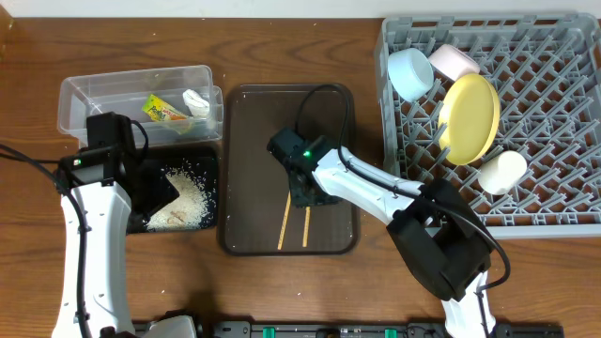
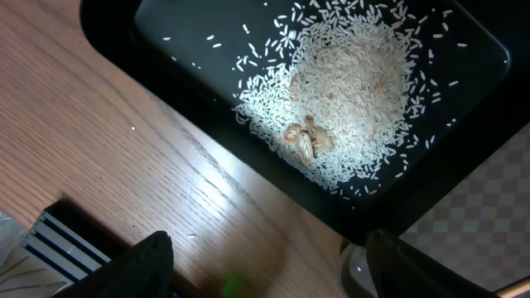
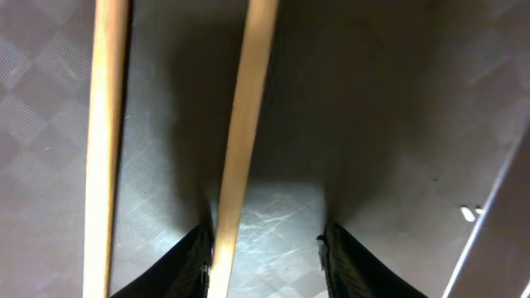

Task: Sort waste into correct bins and load items into the dishwasher rack
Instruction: 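Lower the right gripper to the chopsticks and grasp one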

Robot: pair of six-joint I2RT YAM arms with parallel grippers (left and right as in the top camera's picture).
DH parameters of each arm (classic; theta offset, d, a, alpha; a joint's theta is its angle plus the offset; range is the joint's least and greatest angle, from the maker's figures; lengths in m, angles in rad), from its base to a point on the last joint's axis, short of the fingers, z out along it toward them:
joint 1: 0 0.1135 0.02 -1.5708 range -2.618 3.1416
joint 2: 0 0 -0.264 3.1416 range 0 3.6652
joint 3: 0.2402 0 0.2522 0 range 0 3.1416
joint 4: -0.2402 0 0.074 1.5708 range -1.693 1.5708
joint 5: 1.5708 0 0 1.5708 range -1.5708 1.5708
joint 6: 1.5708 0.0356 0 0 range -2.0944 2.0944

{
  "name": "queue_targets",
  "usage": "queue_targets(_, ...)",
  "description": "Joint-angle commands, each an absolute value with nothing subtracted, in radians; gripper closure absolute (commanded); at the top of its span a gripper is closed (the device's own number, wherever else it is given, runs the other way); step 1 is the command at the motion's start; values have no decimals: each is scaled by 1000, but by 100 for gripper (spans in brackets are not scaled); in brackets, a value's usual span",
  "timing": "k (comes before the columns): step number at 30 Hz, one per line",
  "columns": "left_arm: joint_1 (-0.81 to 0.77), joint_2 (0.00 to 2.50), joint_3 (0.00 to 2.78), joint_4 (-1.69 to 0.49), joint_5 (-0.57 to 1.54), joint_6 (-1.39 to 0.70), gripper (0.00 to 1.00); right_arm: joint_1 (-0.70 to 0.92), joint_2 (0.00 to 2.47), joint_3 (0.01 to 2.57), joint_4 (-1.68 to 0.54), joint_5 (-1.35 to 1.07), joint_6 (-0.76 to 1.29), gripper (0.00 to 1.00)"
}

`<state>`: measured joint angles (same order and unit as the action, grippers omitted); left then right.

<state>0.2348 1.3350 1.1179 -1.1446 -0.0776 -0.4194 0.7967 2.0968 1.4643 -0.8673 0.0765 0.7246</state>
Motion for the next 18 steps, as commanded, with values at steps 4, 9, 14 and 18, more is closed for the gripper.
queue_targets(4, 240, 1328, 1117, -1147, -79, -424, 23, 811, 2130, 1462, -876, 104, 755, 64)
queue_targets(9, 240, 1328, 1117, -1147, -79, -424, 23, 817, 2130, 1460, -878, 44, 773, 75)
queue_targets(14, 240, 1328, 1117, -1147, -79, -424, 23, 824, 2130, 1454, -887, 44, 816, 77)
queue_targets(18, 240, 1328, 1117, -1148, -79, -424, 23, 826, 2130, 1449, -891, 40, 820, 78)
